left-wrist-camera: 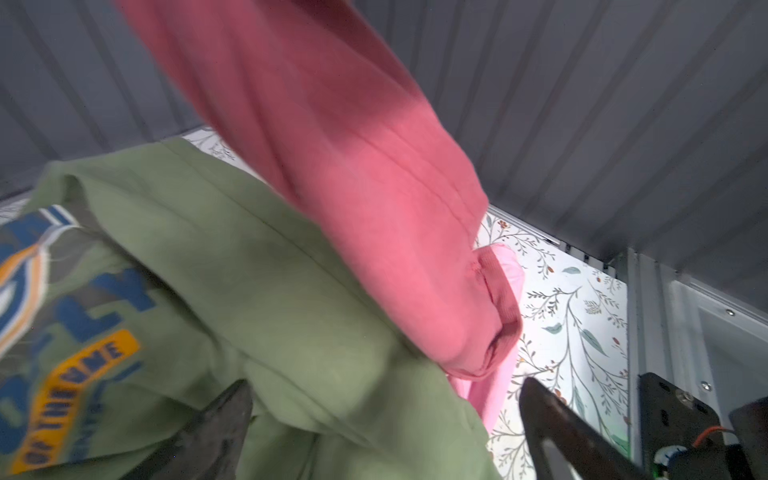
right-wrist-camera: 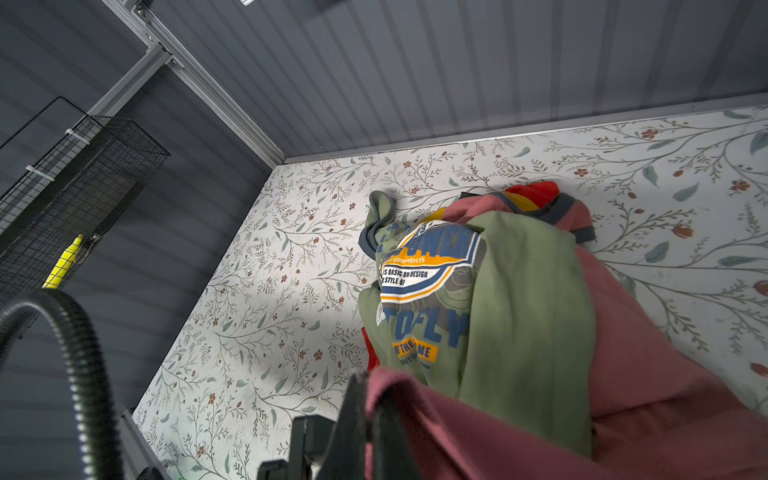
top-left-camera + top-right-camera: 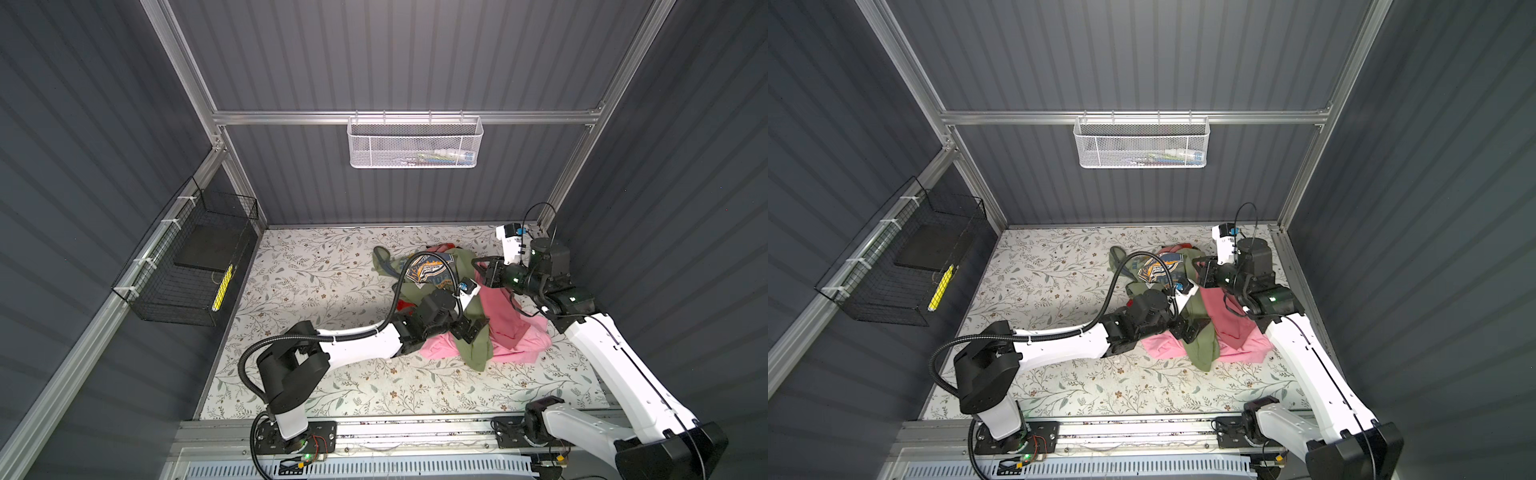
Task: Pick out a specific cloth from the pile
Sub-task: 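Grasp the dark pink ribbed shirt in the pile with the left gripper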
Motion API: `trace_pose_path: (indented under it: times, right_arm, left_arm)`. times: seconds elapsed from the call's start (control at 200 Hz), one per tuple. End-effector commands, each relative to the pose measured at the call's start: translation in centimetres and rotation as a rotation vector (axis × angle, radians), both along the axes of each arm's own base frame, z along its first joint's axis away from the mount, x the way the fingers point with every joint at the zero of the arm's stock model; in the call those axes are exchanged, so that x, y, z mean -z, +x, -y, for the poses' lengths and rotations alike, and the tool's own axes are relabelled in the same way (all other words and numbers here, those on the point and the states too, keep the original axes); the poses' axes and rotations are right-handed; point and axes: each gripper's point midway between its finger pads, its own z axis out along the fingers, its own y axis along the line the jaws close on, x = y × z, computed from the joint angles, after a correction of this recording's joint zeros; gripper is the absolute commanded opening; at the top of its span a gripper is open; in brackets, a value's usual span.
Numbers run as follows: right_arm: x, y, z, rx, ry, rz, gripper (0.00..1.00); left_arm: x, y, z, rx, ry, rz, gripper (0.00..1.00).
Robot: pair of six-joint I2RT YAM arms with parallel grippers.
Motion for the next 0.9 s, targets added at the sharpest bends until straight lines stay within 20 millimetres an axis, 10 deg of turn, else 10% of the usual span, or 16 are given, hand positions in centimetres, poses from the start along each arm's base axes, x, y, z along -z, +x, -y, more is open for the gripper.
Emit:
trace_pose_path:
  times: [0.0,0.24,0.625,0.896]
  right_arm:
    - [-1.8,-0.2,0.1,-0.004,0.023,0.041,0.00]
    - [-1.7,-0.7,1.2,0.030,0.059,0.033,0.00]
    - [0.7,-0.9,5.3,0.157,0.084,-0.032,0.02]
    - [1.5,-1.2,8.3,0.266,0.024,-0.050,0.35]
  left_arm:
    - [-1.3,0.2,1.3,-0.003,-0.115,-0.014,1.00]
    - [-1.1,3.3,3.0,-0.123,-0.203,0.008,0.96]
    - [-3.3,4.5,4.5,-0.146,-0.315,0.047,0.00]
    - [-7.0,4.0,4.6,-0.109,-0.362,0.074,0.00]
